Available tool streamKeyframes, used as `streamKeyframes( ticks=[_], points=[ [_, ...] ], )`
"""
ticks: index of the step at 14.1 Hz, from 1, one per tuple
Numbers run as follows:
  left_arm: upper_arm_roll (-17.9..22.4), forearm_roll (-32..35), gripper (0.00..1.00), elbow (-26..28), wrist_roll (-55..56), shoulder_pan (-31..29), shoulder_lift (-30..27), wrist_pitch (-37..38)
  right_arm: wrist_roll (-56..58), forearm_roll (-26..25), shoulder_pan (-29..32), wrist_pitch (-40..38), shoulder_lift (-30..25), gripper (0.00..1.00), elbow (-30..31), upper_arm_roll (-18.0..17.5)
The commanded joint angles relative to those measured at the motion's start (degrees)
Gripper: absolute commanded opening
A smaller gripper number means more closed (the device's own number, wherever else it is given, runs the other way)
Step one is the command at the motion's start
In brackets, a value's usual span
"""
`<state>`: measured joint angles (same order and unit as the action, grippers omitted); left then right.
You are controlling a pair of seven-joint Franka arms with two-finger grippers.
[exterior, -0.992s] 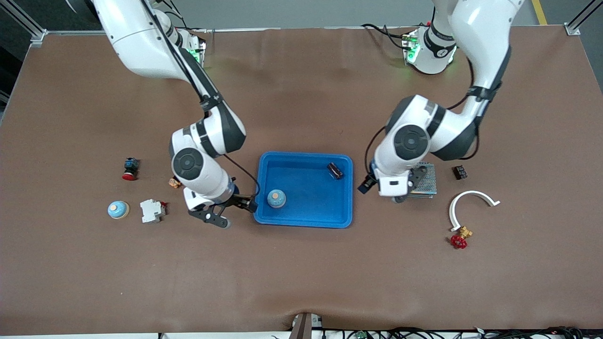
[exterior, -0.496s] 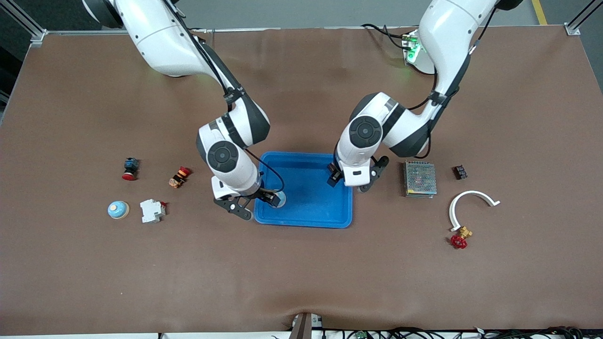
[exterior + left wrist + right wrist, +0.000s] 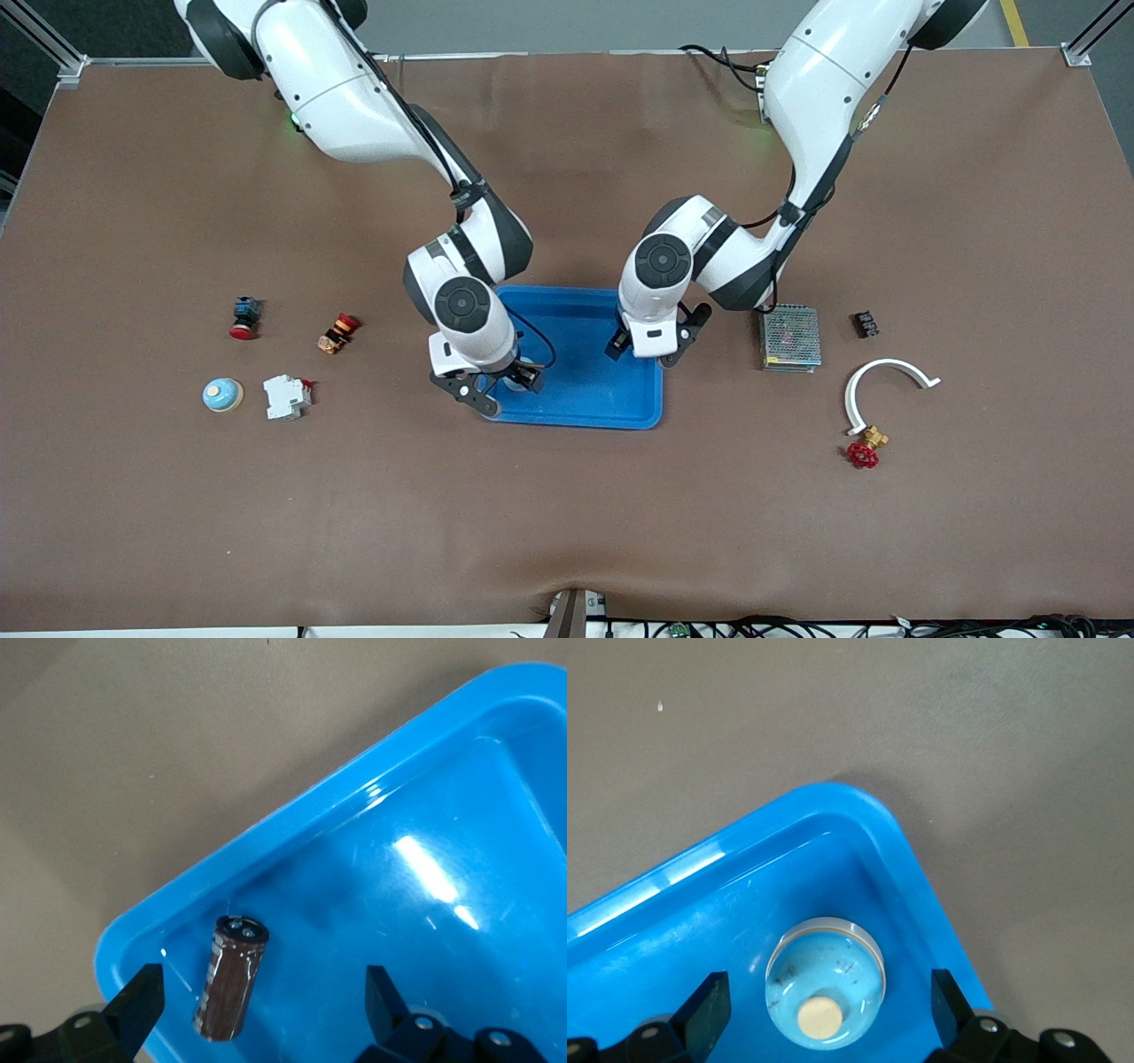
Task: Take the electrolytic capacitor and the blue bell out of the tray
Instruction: 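Grasp the second capacitor with the left gripper while the right gripper grasps the bell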
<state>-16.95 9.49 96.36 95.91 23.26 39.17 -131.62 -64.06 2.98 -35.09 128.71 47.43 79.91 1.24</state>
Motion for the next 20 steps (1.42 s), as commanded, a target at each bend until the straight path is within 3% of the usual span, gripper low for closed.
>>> streamKeyframes(
  ticks=[1,14,16,20],
  points=[
    [0.61,2.63,1.0,-0.91,3.14,1.09,1.52,-1.53,-2.56,-1.66,-0.95,-1.18,2.31,1.0,-3.18,0.61],
    [0.78,2.72,0.97,-0.65,4.81,1.97,3.54,-4.35,-4.93,-1.66,-1.82,-0.65,4.95,1.0,-5.55,0.69],
    [0.78,2.72,0.66,-0.65,5.34,1.88,3.46,-4.35,-4.93,-1.66,-1.91,-0.65,5.21,1.0,-5.55,0.61],
    [0.78,2.72,0.24,-0.91,5.26,1.62,3.28,-4.35,-5.73,-1.66,-2.26,-0.57,5.65,1.0,-6.16,0.69]
  ],
)
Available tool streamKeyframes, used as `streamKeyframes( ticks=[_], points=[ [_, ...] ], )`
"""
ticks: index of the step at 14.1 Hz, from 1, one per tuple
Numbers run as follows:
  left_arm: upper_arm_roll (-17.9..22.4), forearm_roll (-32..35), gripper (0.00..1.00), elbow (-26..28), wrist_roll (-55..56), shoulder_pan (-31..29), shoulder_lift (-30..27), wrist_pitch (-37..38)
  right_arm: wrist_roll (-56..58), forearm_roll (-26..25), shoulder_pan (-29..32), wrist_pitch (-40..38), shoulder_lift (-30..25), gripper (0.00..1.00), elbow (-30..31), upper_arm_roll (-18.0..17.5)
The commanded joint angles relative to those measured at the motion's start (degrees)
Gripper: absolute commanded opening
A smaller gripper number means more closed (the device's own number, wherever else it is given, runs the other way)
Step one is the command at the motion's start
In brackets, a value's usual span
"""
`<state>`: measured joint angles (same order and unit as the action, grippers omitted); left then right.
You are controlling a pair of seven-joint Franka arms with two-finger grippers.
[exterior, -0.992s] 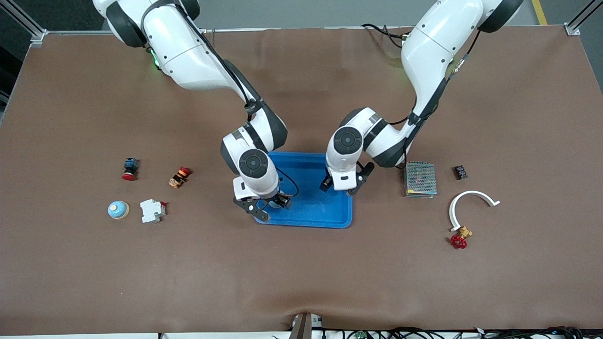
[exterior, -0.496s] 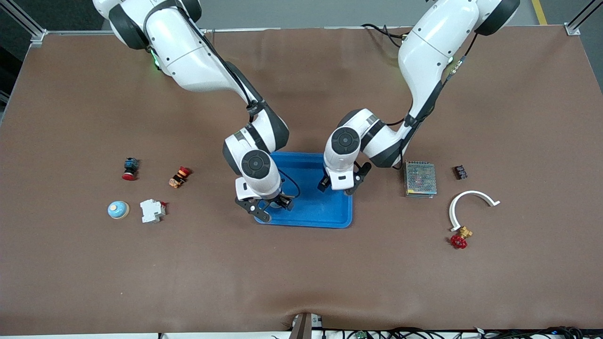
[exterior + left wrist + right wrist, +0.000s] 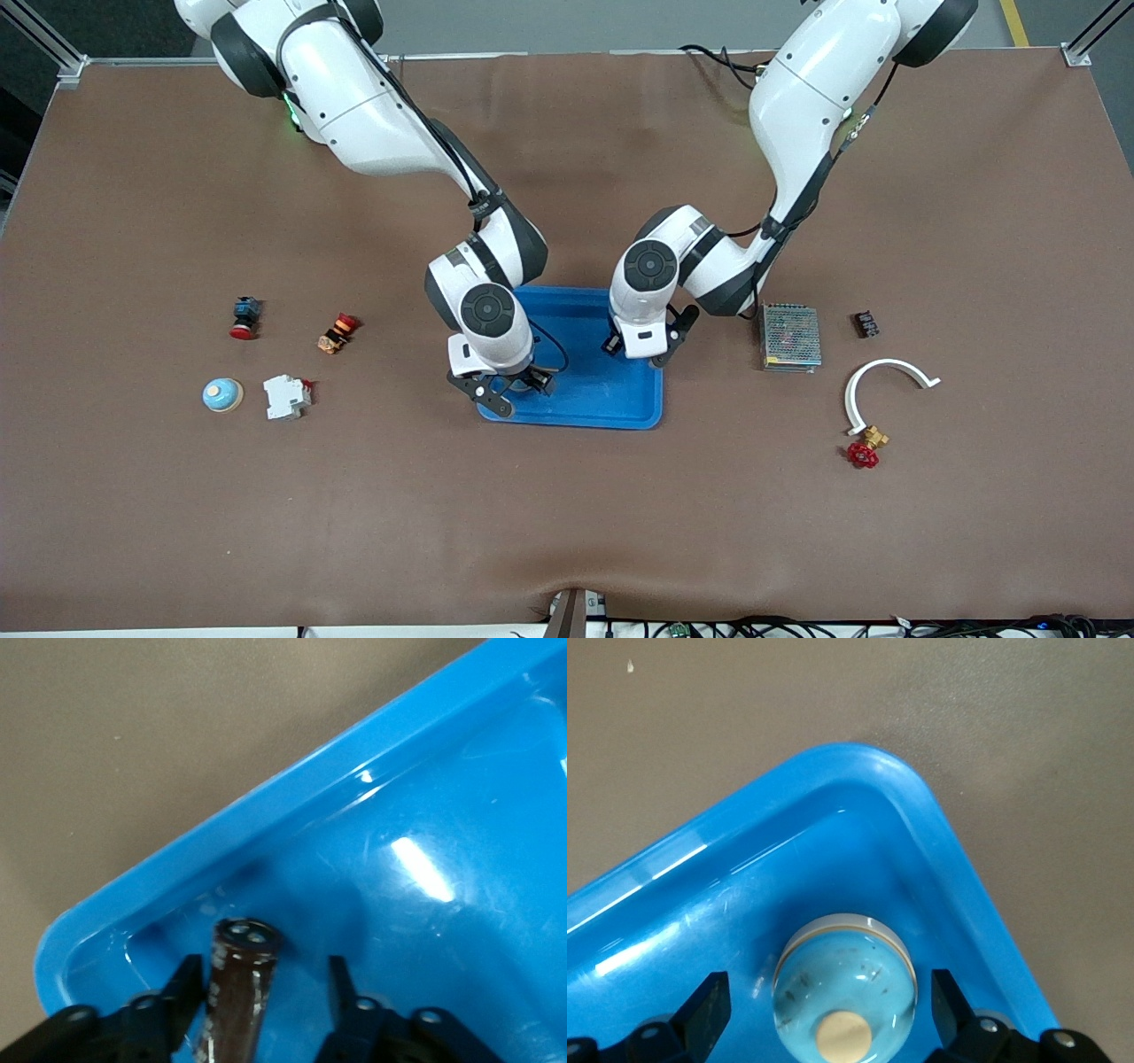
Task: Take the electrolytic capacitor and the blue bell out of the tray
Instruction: 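Grasp the second capacitor with the left gripper while the right gripper grasps the bell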
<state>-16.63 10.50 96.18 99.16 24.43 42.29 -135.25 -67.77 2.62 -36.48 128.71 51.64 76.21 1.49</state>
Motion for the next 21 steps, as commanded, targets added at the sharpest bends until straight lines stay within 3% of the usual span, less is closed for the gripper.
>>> streamKeyframes(
  ticks=[1,3,10,14,15,16,18,19,21],
  points=[
    [0.46,1.72,0.23,-0.9,2.09,0.35,0.08,-0.71,-2.1,-1.3,-0.87,-0.57,1.44,1.0,-2.47,0.44],
    [0.46,1.72,0.17,-0.99,2.09,0.18,-0.27,-0.54,-2.1,-1.3,-0.96,-0.57,1.53,1.0,-2.47,0.44],
    [0.46,1.72,0.17,-2.39,1.57,-1.31,-3.09,1.56,-2.1,-1.56,-1.14,-0.48,1.97,1.0,-2.47,0.44],
    [0.37,1.63,0.17,-7.75,-3.6,-2.54,-4.05,10.6,-2.1,-1.56,-1.14,-0.48,1.97,1.0,-2.47,0.44],
    [0.37,1.72,0.17,-8.63,-5.18,-3.68,-5.01,12.36,-2.1,-1.56,-1.14,-0.48,1.97,0.93,-2.47,0.44],
    [0.37,1.63,0.17,-8.73,-7.55,-4.65,-6.07,13.6,-2.1,-1.83,-1.14,-0.48,1.97,0.68,-2.47,0.44],
    [-0.24,0.76,0.17,-8.73,-12.73,-8.77,-8.7,15.18,-2.1,-2.53,-1.14,-0.57,1.97,0.06,-2.47,0.36],
    [-0.25,0.58,0.17,-8.81,-15.37,-10.62,-9.85,15.98,-2.19,-2.36,-1.14,-0.57,1.88,0.0,-2.47,0.35],
    [-0.33,-0.21,0.17,-8.9,-22.83,-15.44,-11.61,17.29,-2.1,-2.36,-1.05,-0.57,1.88,0.0,-2.47,0.35]
  ],
)
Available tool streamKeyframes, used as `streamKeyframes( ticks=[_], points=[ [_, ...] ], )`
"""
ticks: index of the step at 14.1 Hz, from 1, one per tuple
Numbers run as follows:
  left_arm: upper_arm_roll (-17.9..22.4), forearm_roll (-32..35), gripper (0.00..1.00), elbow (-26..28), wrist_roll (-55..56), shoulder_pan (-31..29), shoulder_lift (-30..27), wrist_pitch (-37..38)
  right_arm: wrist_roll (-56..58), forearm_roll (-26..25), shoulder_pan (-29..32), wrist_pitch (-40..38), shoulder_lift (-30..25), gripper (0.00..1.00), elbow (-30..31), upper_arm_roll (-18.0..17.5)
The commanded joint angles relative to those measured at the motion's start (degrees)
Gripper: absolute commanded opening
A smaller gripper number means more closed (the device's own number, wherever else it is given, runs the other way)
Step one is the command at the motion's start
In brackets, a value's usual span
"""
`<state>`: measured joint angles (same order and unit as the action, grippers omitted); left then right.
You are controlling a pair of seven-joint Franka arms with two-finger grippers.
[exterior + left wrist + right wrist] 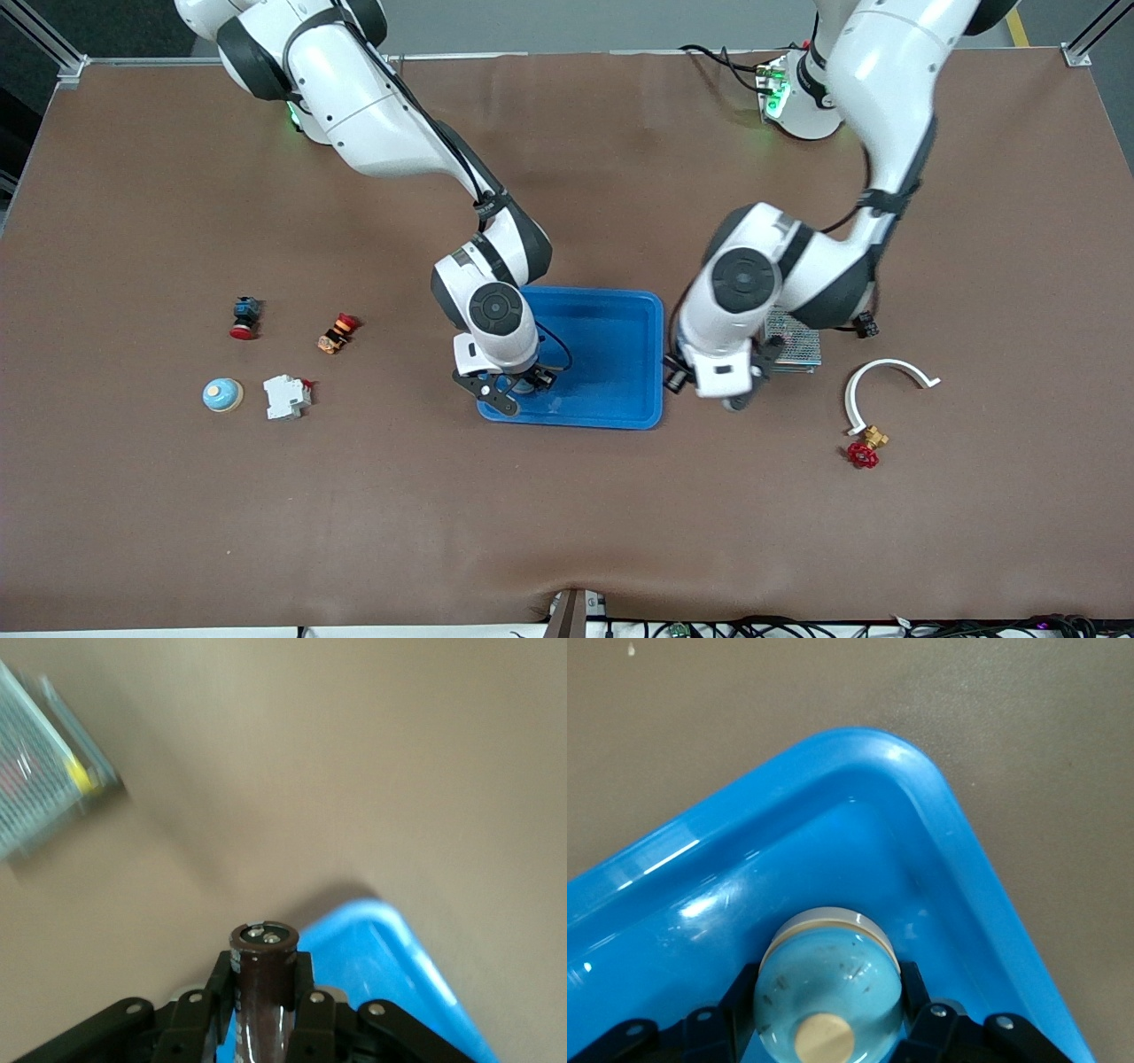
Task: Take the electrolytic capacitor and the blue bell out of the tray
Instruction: 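Carry the capacitor with the left gripper while the right gripper carries the bell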
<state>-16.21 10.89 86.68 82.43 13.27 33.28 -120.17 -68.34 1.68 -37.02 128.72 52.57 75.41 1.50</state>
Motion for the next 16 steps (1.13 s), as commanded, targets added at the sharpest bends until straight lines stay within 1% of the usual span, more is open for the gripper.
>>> streamKeyframes(
  ticks=[1,4,5,8,10,12,13,16],
  points=[
    [-0.75,-1.56,0.17,0.59,-10.23,-6.83,-3.13,2.66,-1.44,-1.33,-0.42,-0.66,0.87,0.0,-1.67,0.35],
    [-0.75,-2.19,0.17,-0.11,-23.76,-14.3,-3.04,2.66,-0.39,-0.89,0.64,-1.8,-0.1,0.0,-1.93,0.26],
    [-0.75,-2.28,0.17,-0.2,-28.85,-16.85,-2.7,2.66,0.05,-0.89,1.07,-3.46,-0.54,0.0,-2.54,0.17],
    [-0.14,-1.93,0.17,-1.34,-44.93,-23.09,-1.29,2.66,2.59,-0.71,2.83,-11.1,-0.45,0.0,-7.98,-0.27],
    [-0.13,-2.18,0.17,-1.34,-55.66,-27.67,-0.15,2.31,6.45,-0.63,4.41,-15.23,-0.71,0.0,-9.74,-1.06],
    [0.04,-1.14,0.17,-1.43,-61.04,-28.65,2.48,1.09,12.41,-0.71,6.17,-19.19,-1.5,0.0,-10.54,-1.41],
    [0.65,-0.61,0.17,-2.04,-63.68,-28.74,3.97,-0.92,17.4,-0.8,7.04,-20.68,-2.12,0.0,-10.54,-1.32],
    [1.8,-0.61,0.17,-2.05,-64.67,-28.57,7.23,-5.85,29.98,-0.89,9.6,-21.75,-3.79,0.0,-10.02,-0.97]
  ],
)
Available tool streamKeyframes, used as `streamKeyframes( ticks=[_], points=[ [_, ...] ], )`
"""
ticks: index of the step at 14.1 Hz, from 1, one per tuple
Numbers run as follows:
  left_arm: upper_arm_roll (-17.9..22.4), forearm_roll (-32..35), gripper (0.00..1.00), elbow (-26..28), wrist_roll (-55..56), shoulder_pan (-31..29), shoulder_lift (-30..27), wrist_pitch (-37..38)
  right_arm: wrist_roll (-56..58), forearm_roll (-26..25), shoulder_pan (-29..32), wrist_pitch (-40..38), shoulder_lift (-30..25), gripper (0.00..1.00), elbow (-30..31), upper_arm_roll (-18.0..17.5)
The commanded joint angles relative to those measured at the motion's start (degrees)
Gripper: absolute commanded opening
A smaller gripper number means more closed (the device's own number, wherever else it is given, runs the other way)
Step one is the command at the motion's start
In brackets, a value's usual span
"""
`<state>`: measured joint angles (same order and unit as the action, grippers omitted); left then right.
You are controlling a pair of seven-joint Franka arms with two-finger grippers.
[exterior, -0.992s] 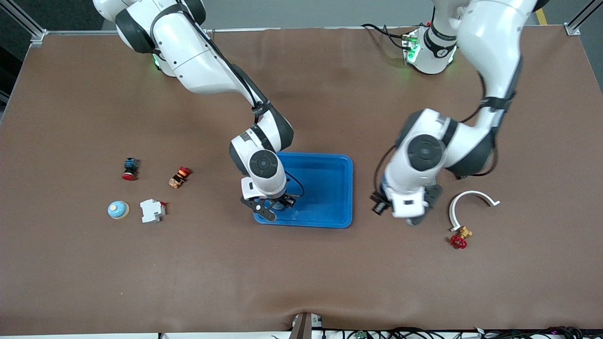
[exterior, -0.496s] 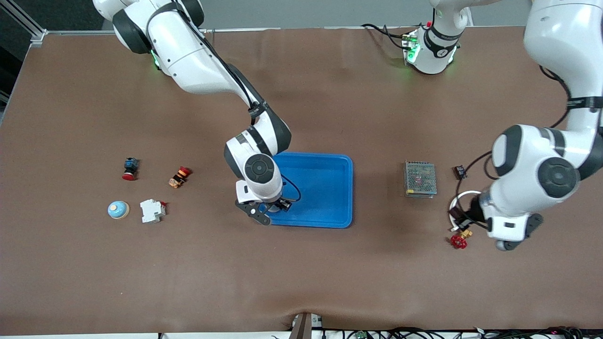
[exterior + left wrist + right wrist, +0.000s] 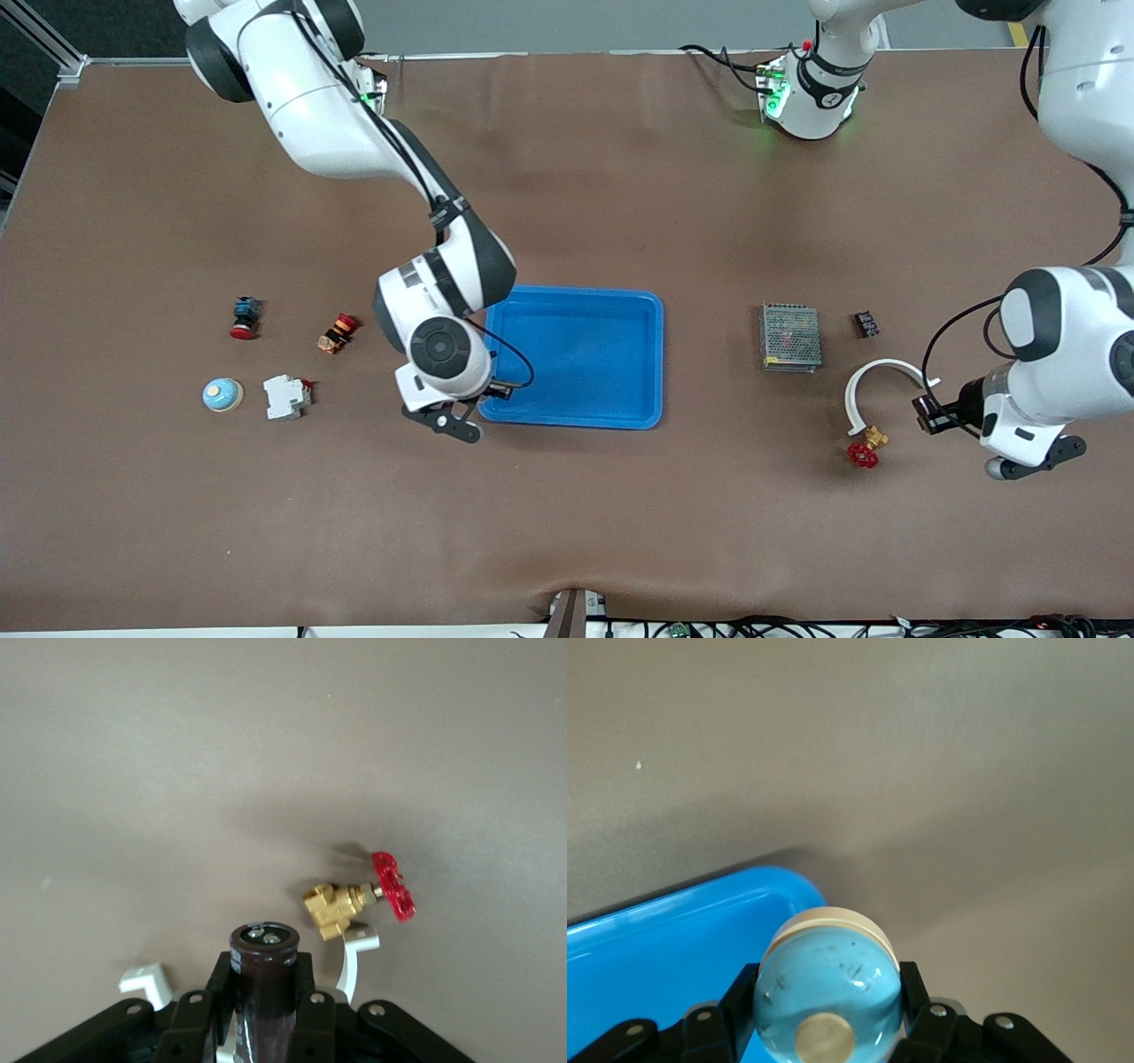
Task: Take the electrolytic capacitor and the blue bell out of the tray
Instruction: 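Carry the capacitor with the left gripper while the right gripper carries the bell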
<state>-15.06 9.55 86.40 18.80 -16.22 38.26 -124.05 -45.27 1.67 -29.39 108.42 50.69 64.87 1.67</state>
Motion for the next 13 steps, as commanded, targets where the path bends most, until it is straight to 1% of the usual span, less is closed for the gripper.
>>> streamKeyframes(
  ticks=[1,3,4,5,8,9,11,12,13],
  points=[
    [0.64,0.9,0.17,-1.67,-0.96,1.02,2.78,-2.59,10.52,-1.23,2.4,-2.5,-2.25,0.0,0.69,-0.97],
    [0.73,1.52,0.17,-1.58,-0.78,0.93,3.66,-2.68,17.81,-1.58,3.89,-3.83,-2.95,0.0,1.65,-0.71],
    [0.73,1.78,0.17,-1.5,-0.78,0.93,4.1,-2.68,20.63,-1.67,4.68,-3.22,-3.92,0.0,3.22,-0.53],
    [1.6,2.39,0.17,-1.58,-0.87,0.93,4.36,-2.68,23.18,-1.67,5.47,-1.73,-4.88,0.0,5.15,-0.53],
    [2.57,2.75,0.17,-1.67,-1.49,0.84,5.59,-2.86,31.09,-1.67,8.81,6.6,-9.45,0.0,14.81,-0.53],
    [3.53,3.27,0.17,-1.67,-1.4,0.84,6.12,-3.56,33.12,-1.67,9.87,9.76,-10.77,0.0,18.24,-0.53],
    [3.81,3.28,0.17,-1.41,-1.05,0.93,6.56,-5.23,37.34,-1.67,11.8,17.84,-13.23,0.0,25.79,-0.53],
    [3.81,3.28,0.17,-1.41,-0.79,0.93,6.82,-5.32,39.1,-1.67,12.59,20.75,-14.03,0.0,28.7,-0.53],
    [3.81,3.28,0.17,-1.41,-0.7,0.93,6.82,-5.32,40.16,-1.67,13.21,22.09,-14.91,0.0,30.64,-0.44]
  ],
)
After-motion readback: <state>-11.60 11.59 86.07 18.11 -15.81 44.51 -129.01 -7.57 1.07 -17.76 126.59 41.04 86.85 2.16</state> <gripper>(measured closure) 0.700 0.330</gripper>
